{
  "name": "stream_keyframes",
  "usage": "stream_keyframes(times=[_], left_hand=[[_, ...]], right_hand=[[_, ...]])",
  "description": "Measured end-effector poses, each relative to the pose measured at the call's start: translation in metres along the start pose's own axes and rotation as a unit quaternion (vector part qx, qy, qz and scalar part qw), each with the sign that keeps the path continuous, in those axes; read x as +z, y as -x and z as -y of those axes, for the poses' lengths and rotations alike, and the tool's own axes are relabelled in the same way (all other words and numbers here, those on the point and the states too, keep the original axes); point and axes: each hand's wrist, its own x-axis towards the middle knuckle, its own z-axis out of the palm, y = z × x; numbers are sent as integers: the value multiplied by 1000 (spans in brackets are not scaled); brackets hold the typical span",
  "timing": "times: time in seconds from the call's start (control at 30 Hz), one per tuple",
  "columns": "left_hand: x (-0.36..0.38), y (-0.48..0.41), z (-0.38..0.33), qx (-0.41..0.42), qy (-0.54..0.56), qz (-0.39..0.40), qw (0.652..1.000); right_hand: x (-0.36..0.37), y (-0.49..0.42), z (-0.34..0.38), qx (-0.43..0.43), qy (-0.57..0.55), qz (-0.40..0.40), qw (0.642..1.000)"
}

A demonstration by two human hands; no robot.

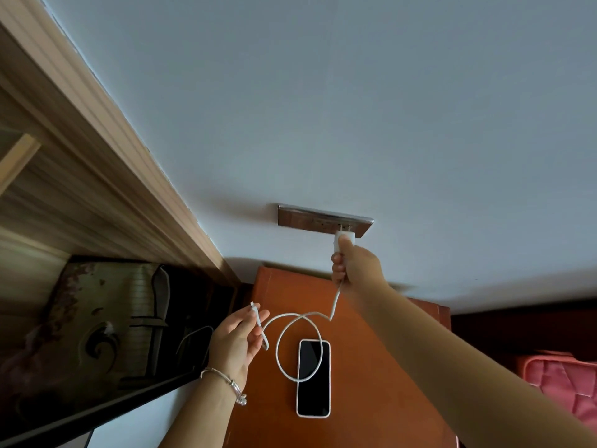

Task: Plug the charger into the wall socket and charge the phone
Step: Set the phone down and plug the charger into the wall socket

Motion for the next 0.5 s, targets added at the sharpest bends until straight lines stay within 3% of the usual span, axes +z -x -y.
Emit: stream_keyframes(times=[0.07, 0.2, 0.43, 0.5], left_hand=[[6, 1, -6, 6, 2, 14, 1000], [10, 1, -12, 14, -4, 15, 1000], [15, 10, -26, 9, 9, 16, 1000], [16, 13, -35, 28, 8, 25, 999]], right_hand=[[0, 0, 6, 7, -15, 10, 1000], [17, -9, 30, 139, -132, 23, 981], [4, 1, 0, -2, -23, -17, 1000], [6, -2, 10, 7, -24, -8, 1000]])
